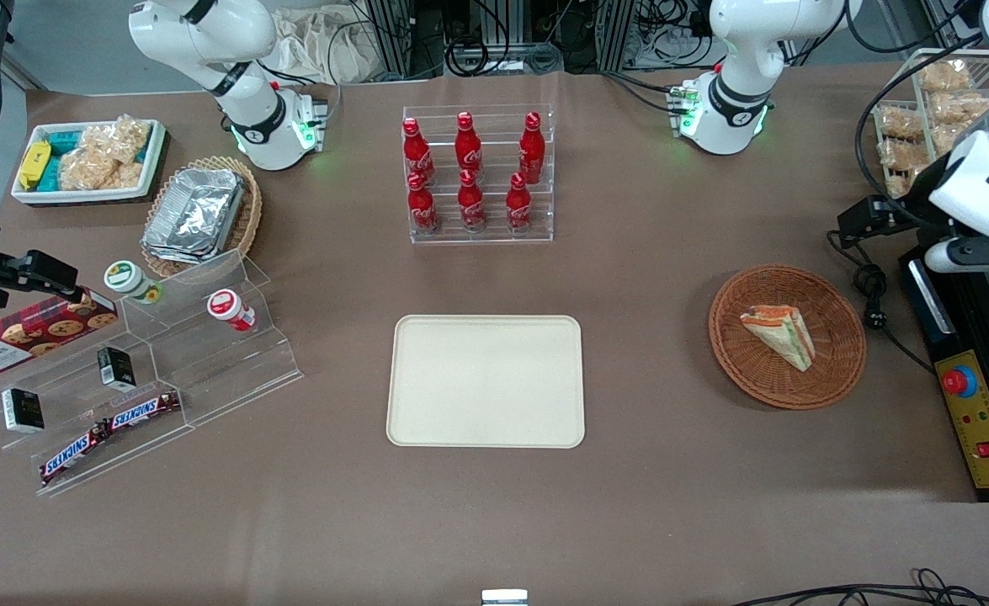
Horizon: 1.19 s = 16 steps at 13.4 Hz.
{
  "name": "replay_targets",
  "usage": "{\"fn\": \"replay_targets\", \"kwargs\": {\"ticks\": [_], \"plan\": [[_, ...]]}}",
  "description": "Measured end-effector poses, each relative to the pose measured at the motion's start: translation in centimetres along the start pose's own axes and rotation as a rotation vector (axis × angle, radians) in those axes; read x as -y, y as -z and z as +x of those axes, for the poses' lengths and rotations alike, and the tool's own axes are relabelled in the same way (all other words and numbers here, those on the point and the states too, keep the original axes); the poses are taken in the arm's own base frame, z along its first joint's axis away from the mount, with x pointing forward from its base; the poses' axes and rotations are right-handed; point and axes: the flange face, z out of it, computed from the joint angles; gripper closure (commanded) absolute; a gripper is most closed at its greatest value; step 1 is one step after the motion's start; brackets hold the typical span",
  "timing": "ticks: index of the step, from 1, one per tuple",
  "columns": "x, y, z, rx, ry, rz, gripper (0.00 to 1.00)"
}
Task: Place sandwich from basket to tray
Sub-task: 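Move the left gripper down toward the sandwich in the wicker basket, then close the left gripper on the wrapped triangular sandwich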
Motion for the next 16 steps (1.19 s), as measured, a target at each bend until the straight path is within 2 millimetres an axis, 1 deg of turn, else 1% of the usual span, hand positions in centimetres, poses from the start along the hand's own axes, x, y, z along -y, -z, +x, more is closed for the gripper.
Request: {"fn": "replay_targets", "kwargs": {"ticks": [2, 5, 7, 8, 9, 10, 11, 13, 14, 16], "plan": [[0.2, 0.2, 0.3, 0.007, 0.004, 0.0, 0.0], [0.6, -0.3, 0.3, 0.031, 0.048, 0.003, 0.0], [0.9, -1.7, 0.4, 0.067, 0.141, 0.005, 0.0], [1.2, -3.1, 0.5, 0.095, 0.196, 0.003, 0.0], [1.7, -4.9, 0.6, 0.117, 0.243, 0.0, 0.0], [2.7, -6.9, 0.9, 0.12, 0.282, -0.003, 0.0], [3.8, -9.4, 1.2, 0.108, 0.32, -0.008, 0.0], [5.9, -15.6, 1.3, 0.082, 0.425, -0.01, 0.0], [6.4, -18.6, 1.1, 0.074, 0.473, -0.01, 0.0], [6.6, -24.1, 0.8, 0.085, 0.57, -0.003, 0.0]]}}
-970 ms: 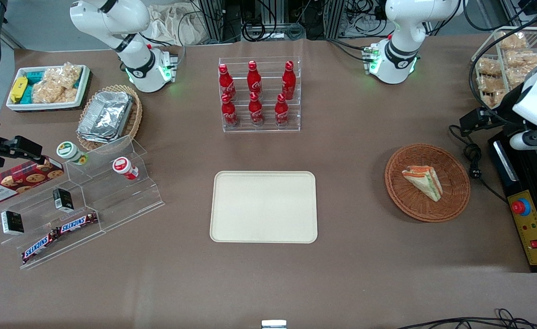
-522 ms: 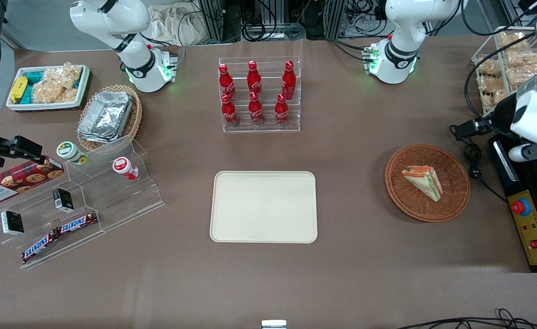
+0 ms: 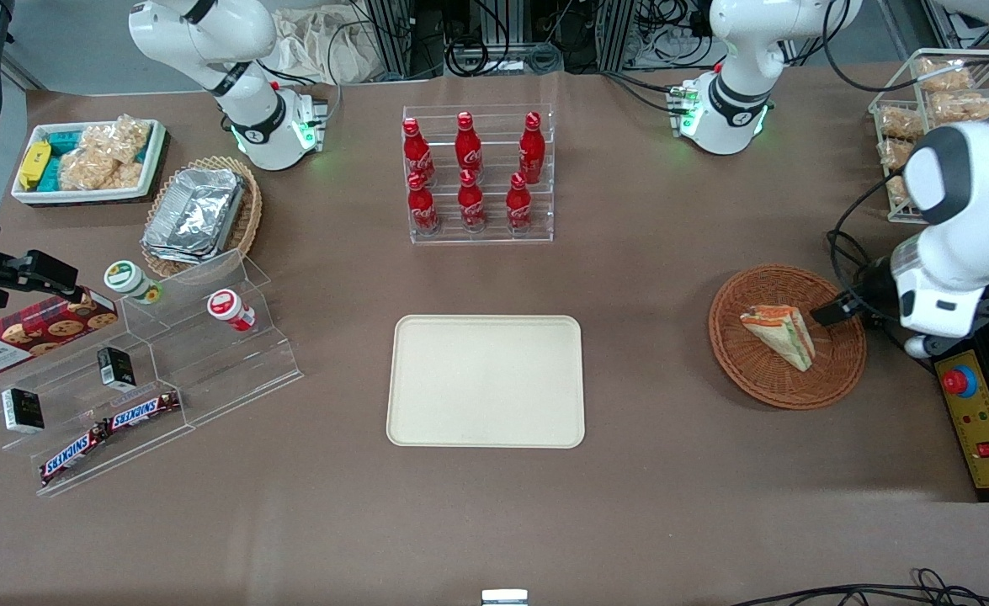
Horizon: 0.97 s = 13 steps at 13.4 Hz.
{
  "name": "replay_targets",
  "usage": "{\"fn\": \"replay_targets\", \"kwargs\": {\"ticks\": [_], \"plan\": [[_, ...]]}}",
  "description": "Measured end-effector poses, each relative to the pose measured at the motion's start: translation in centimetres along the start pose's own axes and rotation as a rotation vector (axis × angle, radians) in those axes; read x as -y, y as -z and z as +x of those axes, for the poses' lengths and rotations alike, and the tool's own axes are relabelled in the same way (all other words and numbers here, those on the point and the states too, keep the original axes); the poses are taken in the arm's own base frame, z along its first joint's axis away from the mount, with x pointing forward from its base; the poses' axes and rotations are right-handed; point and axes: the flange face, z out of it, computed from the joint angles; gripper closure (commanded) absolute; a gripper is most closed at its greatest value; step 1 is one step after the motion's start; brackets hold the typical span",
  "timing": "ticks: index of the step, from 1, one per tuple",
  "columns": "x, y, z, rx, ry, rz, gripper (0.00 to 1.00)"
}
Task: Place sandwich from basket to tray
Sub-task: 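Close the left gripper on the wrapped triangular sandwich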
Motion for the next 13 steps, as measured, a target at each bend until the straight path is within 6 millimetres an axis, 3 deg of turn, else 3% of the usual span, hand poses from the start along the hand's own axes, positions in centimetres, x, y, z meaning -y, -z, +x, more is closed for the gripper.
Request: {"fn": "replay_targets", "kwargs": {"ticks": [2, 5, 8, 11, 13], "plan": [[-0.3, -4.9, 0.8, 0.017, 0.107, 0.011, 0.0], [-0.6, -10.3, 1.5, 0.01, 0.18, 0.007, 0.04], [0.0, -13.7, 0.5, -0.001, 0.19, 0.002, 1.0], [0.1, -15.1, 0.3, 0.001, 0.19, 0.004, 1.0], [0.1, -14.9, 0.4, -0.003, 0.184, 0.002, 1.0]]}}
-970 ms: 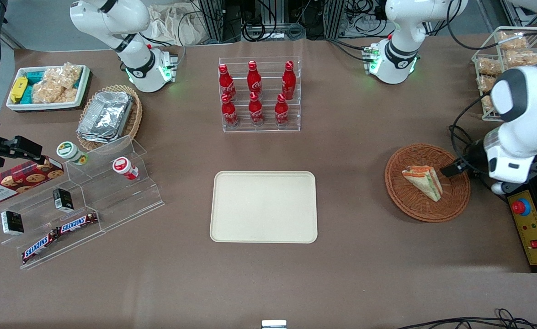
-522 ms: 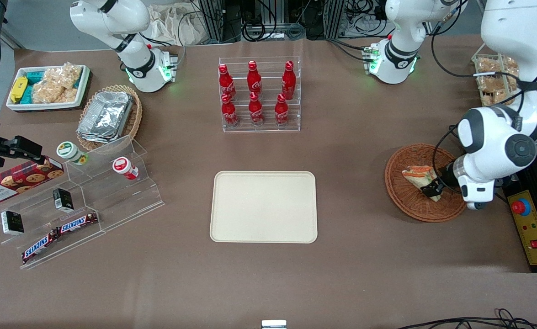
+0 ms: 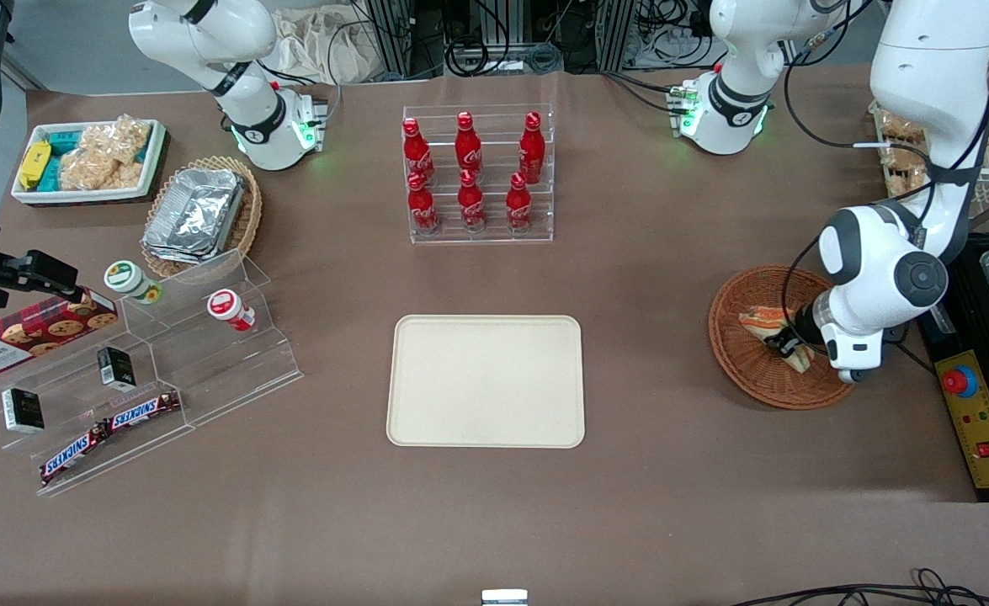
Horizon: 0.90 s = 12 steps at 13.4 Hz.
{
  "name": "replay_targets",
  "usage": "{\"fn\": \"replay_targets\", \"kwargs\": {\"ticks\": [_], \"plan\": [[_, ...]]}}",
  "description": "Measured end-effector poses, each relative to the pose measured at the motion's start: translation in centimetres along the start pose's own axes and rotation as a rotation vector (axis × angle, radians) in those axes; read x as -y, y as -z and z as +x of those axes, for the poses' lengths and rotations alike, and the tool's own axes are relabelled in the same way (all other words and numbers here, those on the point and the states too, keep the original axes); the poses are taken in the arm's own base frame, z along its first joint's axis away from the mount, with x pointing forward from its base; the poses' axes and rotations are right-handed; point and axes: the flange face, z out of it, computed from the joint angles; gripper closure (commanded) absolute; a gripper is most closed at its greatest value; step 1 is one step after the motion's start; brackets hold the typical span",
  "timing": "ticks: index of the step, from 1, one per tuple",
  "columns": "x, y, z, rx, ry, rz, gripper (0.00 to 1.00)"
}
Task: Place sandwich from basket to tray
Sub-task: 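Close the left gripper on the wrapped triangular sandwich, then lift the sandwich and carry it over the cream tray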
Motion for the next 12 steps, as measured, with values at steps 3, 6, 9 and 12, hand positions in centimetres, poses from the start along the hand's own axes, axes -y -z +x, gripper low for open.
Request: {"fn": "replay_targets", "kwargs": {"ticks": [3, 6, 9, 12], "plan": [[-0.8, 5.0, 0.1, 0.023, -0.067, 0.015, 1.0], [-4.6, 14.9, -3.6, 0.045, -0.18, 0.026, 1.0], [-12.1, 17.4, -12.6, 0.037, -0.383, 0.01, 1.0], [-18.5, 13.8, -21.0, 0.022, -0.557, -0.051, 1.0]]}}
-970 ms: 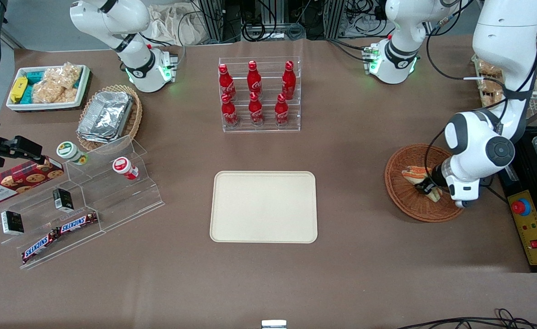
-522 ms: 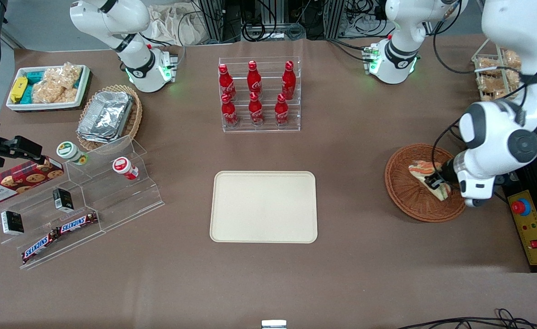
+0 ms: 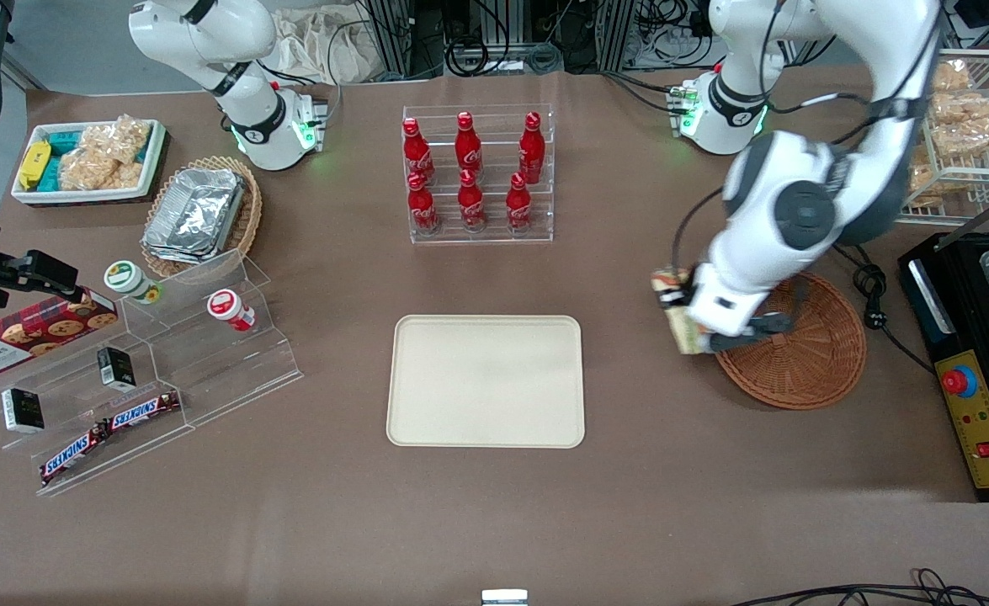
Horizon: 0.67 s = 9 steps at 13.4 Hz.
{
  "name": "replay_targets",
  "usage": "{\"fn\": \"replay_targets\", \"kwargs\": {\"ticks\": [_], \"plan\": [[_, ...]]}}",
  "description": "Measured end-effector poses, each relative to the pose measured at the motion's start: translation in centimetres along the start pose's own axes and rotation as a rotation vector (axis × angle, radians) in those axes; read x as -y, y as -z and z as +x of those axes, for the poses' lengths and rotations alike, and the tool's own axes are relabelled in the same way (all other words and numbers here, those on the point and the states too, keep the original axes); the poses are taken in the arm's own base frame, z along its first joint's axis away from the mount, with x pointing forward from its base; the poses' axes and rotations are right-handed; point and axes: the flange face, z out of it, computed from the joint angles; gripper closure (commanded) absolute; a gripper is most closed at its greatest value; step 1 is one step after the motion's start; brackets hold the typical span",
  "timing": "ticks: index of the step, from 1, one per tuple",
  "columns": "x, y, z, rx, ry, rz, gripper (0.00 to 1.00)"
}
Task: Place sandwich from basket to tray
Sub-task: 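Lift the sandwich and carry it over the cream tray, then lower the sandwich onto the tray and open the left gripper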
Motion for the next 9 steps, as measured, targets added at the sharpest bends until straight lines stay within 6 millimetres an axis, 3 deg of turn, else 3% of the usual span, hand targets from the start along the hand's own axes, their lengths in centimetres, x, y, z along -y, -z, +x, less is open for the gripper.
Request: {"fn": "replay_targets", "kwargs": {"ticks": [3, 5, 6, 8, 9], "plan": [[-6.6, -5.9, -2.1, -0.064, -0.112, -0.093, 1.0], [-8.6, -9.7, -2.4, -0.106, -0.172, -0.116, 1.0], [-9.1, -11.3, -2.1, -0.114, -0.196, -0.112, 0.9], [-9.7, -13.5, -0.8, -0.122, -0.225, -0.102, 0.44], [-10.1, -14.0, 0.1, -0.126, -0.228, -0.106, 0.33]]}}
